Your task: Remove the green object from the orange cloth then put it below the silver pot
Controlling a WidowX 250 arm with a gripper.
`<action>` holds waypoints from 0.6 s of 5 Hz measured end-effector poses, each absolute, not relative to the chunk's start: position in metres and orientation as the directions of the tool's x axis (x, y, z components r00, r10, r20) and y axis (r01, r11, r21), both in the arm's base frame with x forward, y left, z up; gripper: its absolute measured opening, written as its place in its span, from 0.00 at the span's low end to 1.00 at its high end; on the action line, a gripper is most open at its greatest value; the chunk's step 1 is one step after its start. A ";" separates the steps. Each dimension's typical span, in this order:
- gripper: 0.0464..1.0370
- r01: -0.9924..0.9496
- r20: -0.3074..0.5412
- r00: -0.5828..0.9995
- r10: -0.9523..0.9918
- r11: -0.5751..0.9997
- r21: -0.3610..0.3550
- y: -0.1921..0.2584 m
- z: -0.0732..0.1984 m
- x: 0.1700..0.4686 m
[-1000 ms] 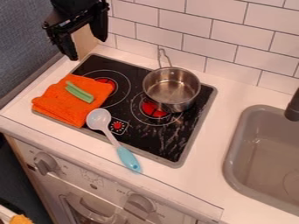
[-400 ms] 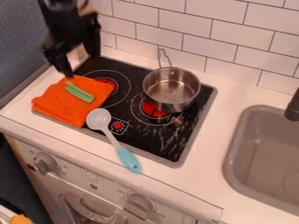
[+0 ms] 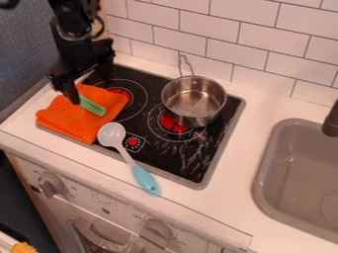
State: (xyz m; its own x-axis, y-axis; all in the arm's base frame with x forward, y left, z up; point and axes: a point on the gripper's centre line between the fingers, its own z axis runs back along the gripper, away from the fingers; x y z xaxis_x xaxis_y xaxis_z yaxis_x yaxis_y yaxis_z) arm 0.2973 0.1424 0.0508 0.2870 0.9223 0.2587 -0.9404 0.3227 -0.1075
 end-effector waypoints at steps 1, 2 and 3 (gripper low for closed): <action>0.96 -0.940 0.248 0.301 0.921 0.330 -0.086 0.146 0.037 0.294; 0.91 -0.940 0.218 0.312 0.925 0.334 -0.070 0.144 0.026 0.294; 0.62 -0.943 0.226 0.303 0.926 0.325 -0.066 0.146 0.026 0.294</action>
State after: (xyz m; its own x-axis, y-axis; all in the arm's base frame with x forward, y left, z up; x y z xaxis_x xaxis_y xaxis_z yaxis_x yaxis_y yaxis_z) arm 0.2937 0.1459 0.0265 0.3033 0.9258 0.2257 -0.9434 0.3251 -0.0657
